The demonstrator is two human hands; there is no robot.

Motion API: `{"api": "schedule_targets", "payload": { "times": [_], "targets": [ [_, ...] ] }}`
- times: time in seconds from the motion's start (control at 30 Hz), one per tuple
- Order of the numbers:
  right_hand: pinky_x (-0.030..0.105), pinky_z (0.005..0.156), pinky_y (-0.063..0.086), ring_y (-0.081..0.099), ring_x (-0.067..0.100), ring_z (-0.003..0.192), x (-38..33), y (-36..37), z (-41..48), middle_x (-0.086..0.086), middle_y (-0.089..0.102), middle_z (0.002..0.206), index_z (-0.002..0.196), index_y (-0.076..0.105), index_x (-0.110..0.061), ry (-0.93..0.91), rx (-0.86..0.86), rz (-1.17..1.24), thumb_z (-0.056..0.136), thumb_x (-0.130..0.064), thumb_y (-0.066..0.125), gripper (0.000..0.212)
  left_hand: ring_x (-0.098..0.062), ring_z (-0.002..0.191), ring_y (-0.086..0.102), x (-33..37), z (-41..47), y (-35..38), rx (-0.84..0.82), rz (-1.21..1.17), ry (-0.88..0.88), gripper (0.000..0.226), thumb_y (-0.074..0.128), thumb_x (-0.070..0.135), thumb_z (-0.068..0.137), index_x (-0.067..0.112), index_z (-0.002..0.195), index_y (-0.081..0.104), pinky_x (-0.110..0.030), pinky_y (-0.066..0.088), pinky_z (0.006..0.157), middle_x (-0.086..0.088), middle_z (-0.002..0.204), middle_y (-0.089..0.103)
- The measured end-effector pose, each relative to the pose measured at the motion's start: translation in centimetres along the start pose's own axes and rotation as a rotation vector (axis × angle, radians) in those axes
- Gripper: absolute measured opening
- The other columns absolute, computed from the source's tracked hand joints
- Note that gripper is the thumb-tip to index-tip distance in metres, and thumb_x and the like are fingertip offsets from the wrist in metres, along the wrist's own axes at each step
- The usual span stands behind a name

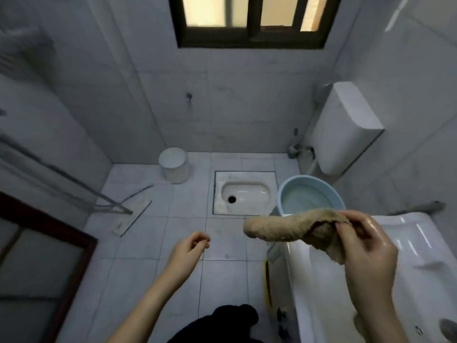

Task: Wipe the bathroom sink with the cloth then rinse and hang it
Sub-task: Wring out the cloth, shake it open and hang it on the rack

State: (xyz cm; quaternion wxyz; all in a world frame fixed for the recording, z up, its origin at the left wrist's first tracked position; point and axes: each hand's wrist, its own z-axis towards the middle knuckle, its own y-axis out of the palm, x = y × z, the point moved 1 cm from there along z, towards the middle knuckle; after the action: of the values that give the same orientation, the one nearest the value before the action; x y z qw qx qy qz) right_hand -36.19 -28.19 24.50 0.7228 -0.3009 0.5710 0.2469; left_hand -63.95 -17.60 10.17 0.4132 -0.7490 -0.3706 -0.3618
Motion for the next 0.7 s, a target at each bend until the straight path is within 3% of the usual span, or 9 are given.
{"api": "schedule_targets", "payload": {
  "times": [0.07, 0.17, 0.23, 0.3, 0.4, 0.47, 0.57, 0.63, 0.7],
  "targets": [
    [0.014, 0.06, 0.051, 0.063, 0.002, 0.071, 2.9, 1.5, -1.3, -0.012, 0.069, 0.077, 0.087, 0.066, -0.013, 0.058, -0.059, -0.041, 0.09, 0.006, 0.056, 0.022, -0.003, 0.08, 0.064, -4.2, -1.8, -0.7, 0.047, 0.009, -0.111, 0.017, 0.055, 0.013, 0.093, 0.023, 0.086, 0.067, -0.026, 0.048, 0.075, -0.001, 0.087, 0.072],
    [0.031, 0.064, 0.055, 0.065, 0.011, 0.074, 7.9, 3.7, -3.4, -0.004, 0.069, 0.08, 0.087, 0.066, -0.019, 0.152, -0.176, -0.113, 0.091, -0.001, 0.059, 0.02, -0.019, 0.083, 0.066, -9.5, -4.2, -1.3, 0.083, -0.042, -0.275, 0.019, 0.053, 0.011, 0.095, 0.018, 0.086, 0.068, -0.031, 0.05, 0.077, -0.005, 0.089, 0.072],
    [0.027, 0.067, 0.055, 0.065, 0.01, 0.078, 10.3, 5.2, -4.5, -0.005, 0.068, 0.083, 0.084, 0.066, -0.024, 0.181, -0.281, -0.178, 0.09, -0.002, 0.061, 0.024, -0.021, 0.077, 0.064, -12.0, -5.7, -2.1, 0.099, -0.086, -0.354, 0.021, 0.051, 0.009, 0.096, 0.014, 0.085, 0.068, -0.031, 0.048, 0.072, -0.009, 0.088, 0.071],
    [0.014, 0.066, 0.05, 0.063, 0.006, 0.079, 11.4, 6.8, -5.3, -0.009, 0.067, 0.083, 0.081, 0.065, -0.027, 0.211, -0.367, -0.215, 0.089, 0.001, 0.061, 0.03, -0.02, 0.073, 0.062, -13.6, -6.7, -3.2, 0.135, -0.122, -0.414, 0.022, 0.05, 0.007, 0.097, 0.011, 0.085, 0.068, -0.03, 0.046, 0.069, -0.011, 0.086, 0.07],
    [0.003, 0.064, 0.043, 0.061, -0.004, 0.078, 11.2, 9.4, -6.2, -0.018, 0.068, 0.083, 0.08, 0.065, -0.025, 0.249, -0.43, -0.217, 0.087, 0.003, 0.06, 0.029, -0.021, 0.073, 0.063, -14.5, -7.2, -5.9, 0.226, -0.166, -0.434, 0.023, 0.051, 0.006, 0.096, 0.01, 0.084, 0.069, -0.029, 0.047, 0.068, -0.009, 0.082, 0.071],
    [0.001, 0.062, 0.041, 0.06, -0.008, 0.077, 10.6, 11.3, -6.4, -0.014, 0.069, 0.08, 0.08, 0.065, -0.021, 0.249, -0.459, -0.21, 0.087, 0.002, 0.06, 0.025, -0.022, 0.072, 0.064, -14.4, -7.0, -8.1, 0.31, -0.209, -0.415, 0.022, 0.051, 0.005, 0.096, 0.009, 0.085, 0.07, -0.028, 0.048, 0.067, -0.01, 0.082, 0.071],
    [0.011, 0.067, 0.045, 0.062, 0.006, 0.08, 9.8, 14.5, -6.6, 0.0, 0.069, 0.083, 0.082, 0.066, -0.021, 0.188, -0.5, -0.214, 0.087, 0.003, 0.06, 0.026, -0.023, 0.071, 0.063, -14.0, -6.3, -11.6, 0.393, -0.28, -0.372, 0.022, 0.048, 0.002, 0.097, 0.003, 0.088, 0.068, -0.031, 0.05, 0.068, -0.013, 0.081, 0.069],
    [0.022, 0.073, 0.048, 0.063, 0.011, 0.083, 9.7, 16.8, -6.7, 0.001, 0.068, 0.086, 0.084, 0.067, -0.022, 0.177, -0.516, -0.208, 0.087, 0.003, 0.06, 0.026, -0.025, 0.07, 0.061, -14.3, -5.7, -14.2, 0.421, -0.317, -0.365, 0.023, 0.046, 0.0, 0.097, 0.001, 0.089, 0.067, -0.033, 0.05, 0.068, -0.014, 0.08, 0.068],
    [0.024, 0.075, 0.05, 0.063, 0.012, 0.086, 9.7, 19.5, -6.8, 0.0, 0.068, 0.087, 0.086, 0.068, -0.021, 0.179, -0.531, -0.211, 0.087, 0.002, 0.061, 0.024, -0.025, 0.071, 0.061, -15.6, -5.1, -17.0, 0.447, -0.34, -0.374, 0.024, 0.046, 0.0, 0.097, 0.001, 0.088, 0.068, -0.034, 0.05, 0.069, -0.015, 0.081, 0.068]
  ]
}}
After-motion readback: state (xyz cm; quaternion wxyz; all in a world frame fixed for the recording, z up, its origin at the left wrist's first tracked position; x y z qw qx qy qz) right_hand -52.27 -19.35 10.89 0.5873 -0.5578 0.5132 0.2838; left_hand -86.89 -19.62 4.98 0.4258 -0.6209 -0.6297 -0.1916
